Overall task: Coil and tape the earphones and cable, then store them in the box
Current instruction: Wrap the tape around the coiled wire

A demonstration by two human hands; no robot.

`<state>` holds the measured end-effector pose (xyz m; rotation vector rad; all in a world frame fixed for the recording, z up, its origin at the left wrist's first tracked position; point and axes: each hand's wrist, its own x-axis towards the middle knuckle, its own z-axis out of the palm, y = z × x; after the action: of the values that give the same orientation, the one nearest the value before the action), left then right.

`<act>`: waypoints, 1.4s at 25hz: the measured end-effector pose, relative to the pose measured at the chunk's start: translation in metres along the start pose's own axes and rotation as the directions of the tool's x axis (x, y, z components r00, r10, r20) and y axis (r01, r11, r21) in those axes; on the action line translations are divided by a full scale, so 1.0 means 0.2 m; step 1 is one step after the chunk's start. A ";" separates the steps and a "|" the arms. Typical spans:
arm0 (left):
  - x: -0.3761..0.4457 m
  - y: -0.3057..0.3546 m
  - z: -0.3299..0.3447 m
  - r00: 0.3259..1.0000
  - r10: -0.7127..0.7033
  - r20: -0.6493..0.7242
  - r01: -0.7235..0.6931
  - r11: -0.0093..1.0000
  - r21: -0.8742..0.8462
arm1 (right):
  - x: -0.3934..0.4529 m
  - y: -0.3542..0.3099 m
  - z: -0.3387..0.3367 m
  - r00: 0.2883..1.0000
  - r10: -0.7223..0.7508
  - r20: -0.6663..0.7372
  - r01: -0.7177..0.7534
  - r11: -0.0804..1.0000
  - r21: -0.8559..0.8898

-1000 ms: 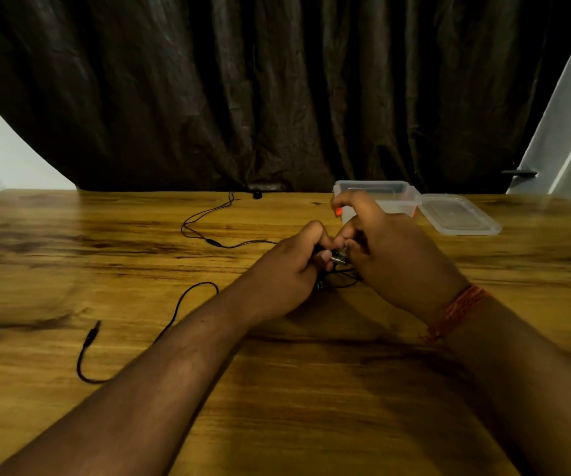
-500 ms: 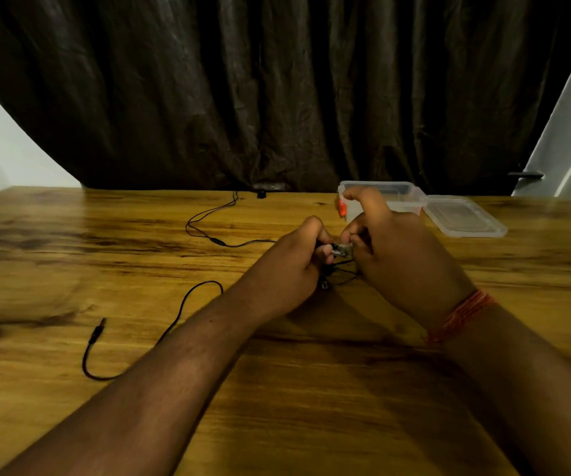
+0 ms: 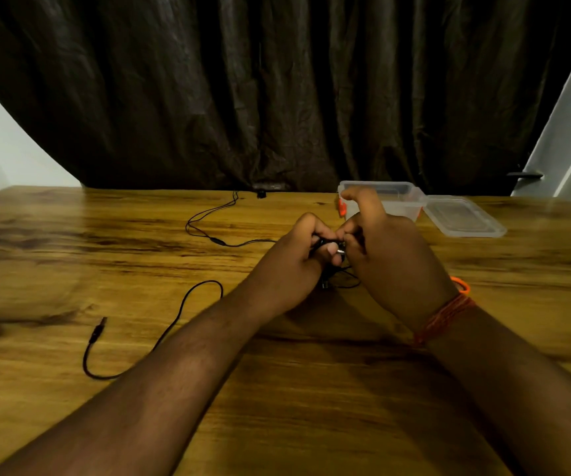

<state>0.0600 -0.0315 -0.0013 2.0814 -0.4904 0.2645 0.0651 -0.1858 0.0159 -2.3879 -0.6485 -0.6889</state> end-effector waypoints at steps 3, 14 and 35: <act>0.00 0.00 0.00 0.999 -0.034 0.007 0.034 0.999 -0.016 | 0.01 0.01 0.00 1.000 -0.007 -0.011 0.007 1.000 -0.004; -0.01 0.02 0.01 0.994 -0.096 -0.045 0.095 0.995 -0.021 | 0.00 -0.03 -0.01 0.992 -0.118 0.040 0.123 0.983 -0.135; 0.02 -0.02 0.05 0.920 -0.388 -0.051 0.276 0.736 -0.619 | -0.01 -0.06 0.04 0.981 -0.187 0.054 0.194 0.921 -0.337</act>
<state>0.0661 -0.0390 -0.0071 1.4564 -0.0564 0.0598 0.0586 -0.1731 0.0137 -2.6744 -0.8373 -0.9254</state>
